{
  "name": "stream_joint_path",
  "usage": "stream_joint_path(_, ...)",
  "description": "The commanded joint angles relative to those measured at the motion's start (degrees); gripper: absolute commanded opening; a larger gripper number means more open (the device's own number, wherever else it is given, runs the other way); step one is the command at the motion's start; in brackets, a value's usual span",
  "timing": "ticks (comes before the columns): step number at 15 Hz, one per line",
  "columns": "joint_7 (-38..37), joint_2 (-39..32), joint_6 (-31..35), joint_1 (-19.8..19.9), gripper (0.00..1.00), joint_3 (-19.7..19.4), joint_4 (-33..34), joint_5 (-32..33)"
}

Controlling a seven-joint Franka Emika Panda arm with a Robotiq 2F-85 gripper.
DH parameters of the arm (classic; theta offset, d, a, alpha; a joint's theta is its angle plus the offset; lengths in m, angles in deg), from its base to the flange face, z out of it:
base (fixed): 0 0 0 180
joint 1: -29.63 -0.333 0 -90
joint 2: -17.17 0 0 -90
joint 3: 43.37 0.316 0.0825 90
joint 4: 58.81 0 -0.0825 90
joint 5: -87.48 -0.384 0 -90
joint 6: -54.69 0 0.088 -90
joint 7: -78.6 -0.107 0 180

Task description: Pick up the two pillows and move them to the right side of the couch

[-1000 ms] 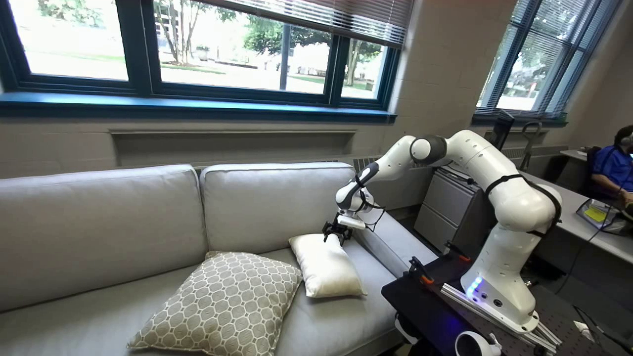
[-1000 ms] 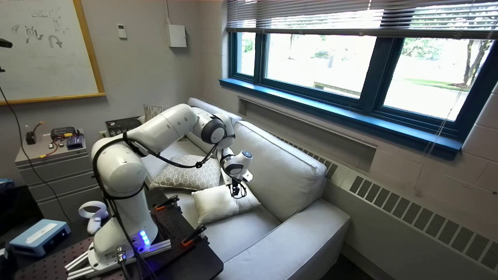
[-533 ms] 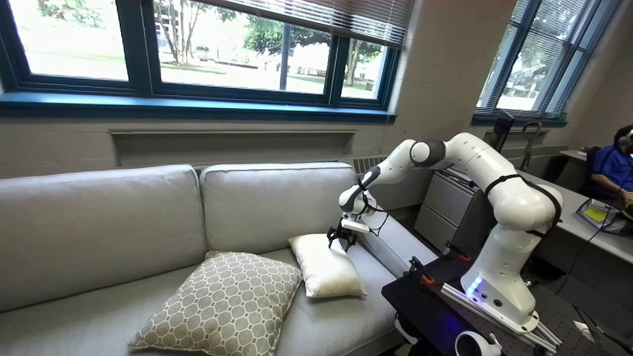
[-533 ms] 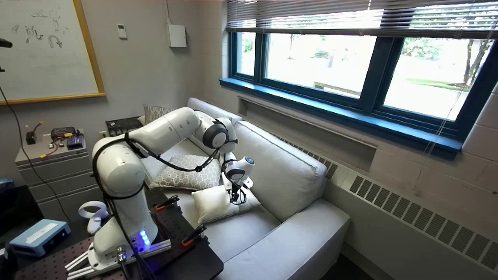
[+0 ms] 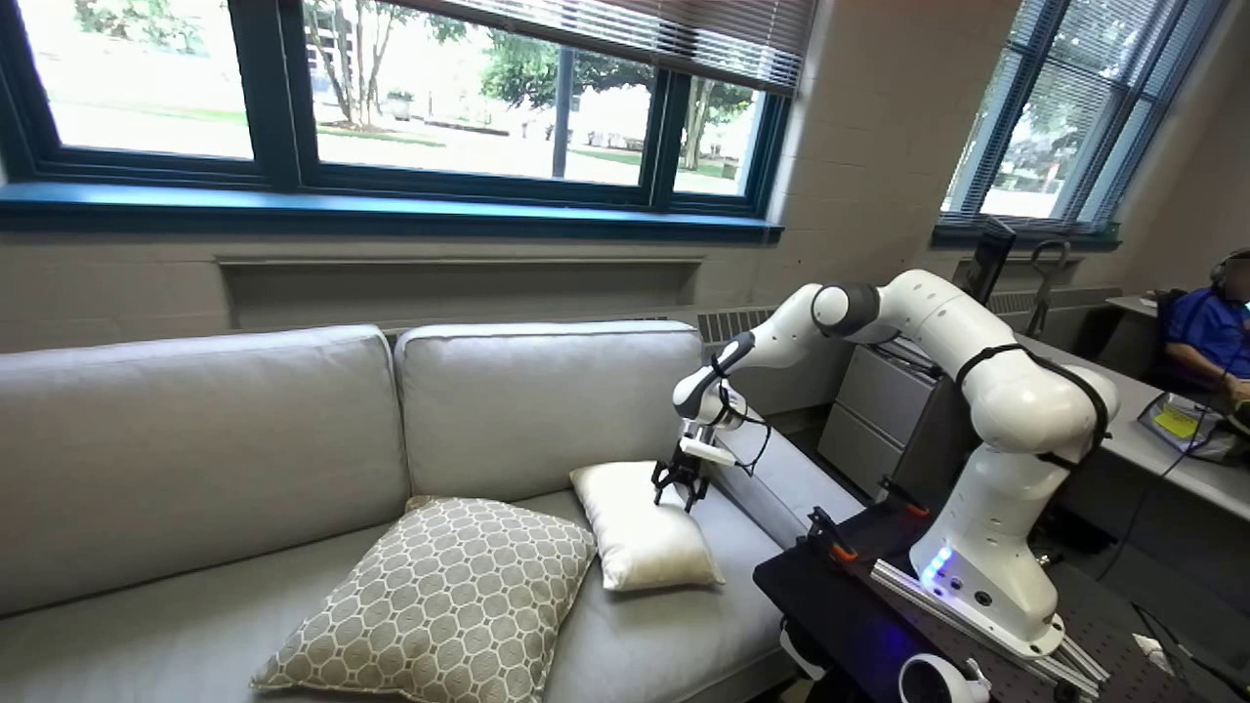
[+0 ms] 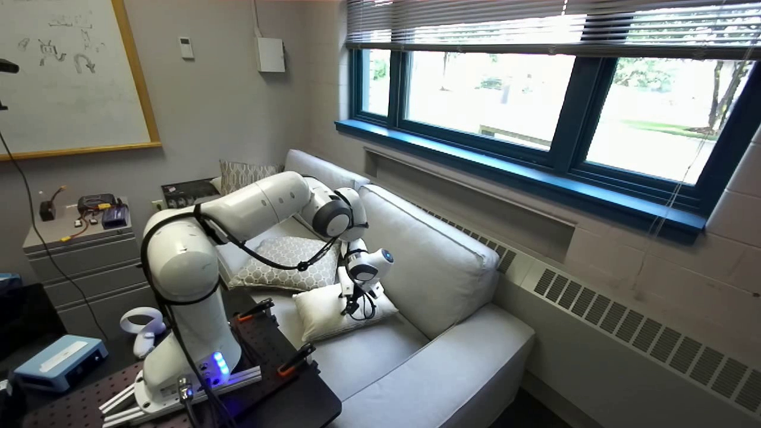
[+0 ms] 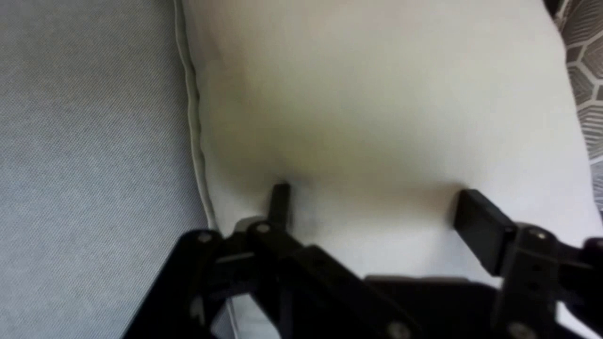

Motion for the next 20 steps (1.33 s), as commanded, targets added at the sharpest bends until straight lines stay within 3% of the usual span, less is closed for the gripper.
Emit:
stream_joint_path(1, 4.66, -4.25, -6.13, 2.55, 0.60, 3.74, 6.35, -2.57)
stream_joint_path(7, 6.87, -6.13, -8.96, 2.37, 0.13, 4.45, 9.91, -4.98)
stream_joint_path(9, 6.59, -5.15, -7.99, 2.07, 0.02, 4.37, 8.88, -5.57)
stream_joint_path(15, 4.30, 7.63, 4.95, -0.48, 0.02, 3.33, -6.73, -5.03)
stream_joint_path(20, -3.79, 20.68, 18.73, -7.81, 0.01, -2.40, -20.95, -3.21)
